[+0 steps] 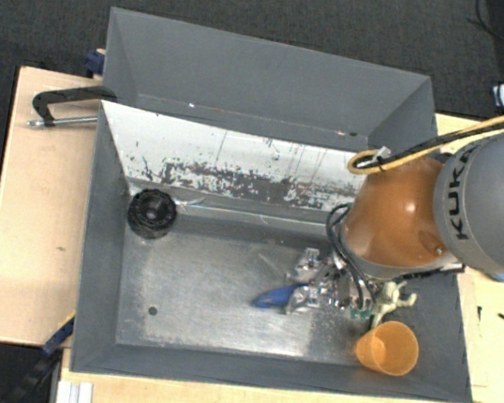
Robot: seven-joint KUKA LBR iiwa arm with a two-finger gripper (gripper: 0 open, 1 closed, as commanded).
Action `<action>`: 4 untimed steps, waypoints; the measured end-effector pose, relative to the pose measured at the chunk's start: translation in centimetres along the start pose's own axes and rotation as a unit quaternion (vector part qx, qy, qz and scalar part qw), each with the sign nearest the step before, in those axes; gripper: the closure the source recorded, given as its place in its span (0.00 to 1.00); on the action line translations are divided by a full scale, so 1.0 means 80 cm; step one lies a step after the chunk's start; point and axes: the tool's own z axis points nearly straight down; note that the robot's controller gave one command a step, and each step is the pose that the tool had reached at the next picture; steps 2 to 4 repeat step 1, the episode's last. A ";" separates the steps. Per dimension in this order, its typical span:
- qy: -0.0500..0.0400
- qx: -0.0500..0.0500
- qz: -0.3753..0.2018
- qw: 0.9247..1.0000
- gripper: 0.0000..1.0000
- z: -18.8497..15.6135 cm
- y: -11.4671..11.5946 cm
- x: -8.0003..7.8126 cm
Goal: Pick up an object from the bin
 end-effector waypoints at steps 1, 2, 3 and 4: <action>0.001 0.001 -0.128 0.992 1.00 -0.209 -0.003 -0.021; 0.001 0.001 -0.128 0.992 1.00 -0.209 -0.003 -0.021; 0.001 0.001 -0.128 0.992 1.00 -0.209 -0.003 -0.021; 0.001 0.001 -0.128 0.992 1.00 -0.209 -0.003 -0.021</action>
Offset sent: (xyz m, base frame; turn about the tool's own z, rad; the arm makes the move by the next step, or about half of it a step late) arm 0.0122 -0.0037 0.1632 -0.2580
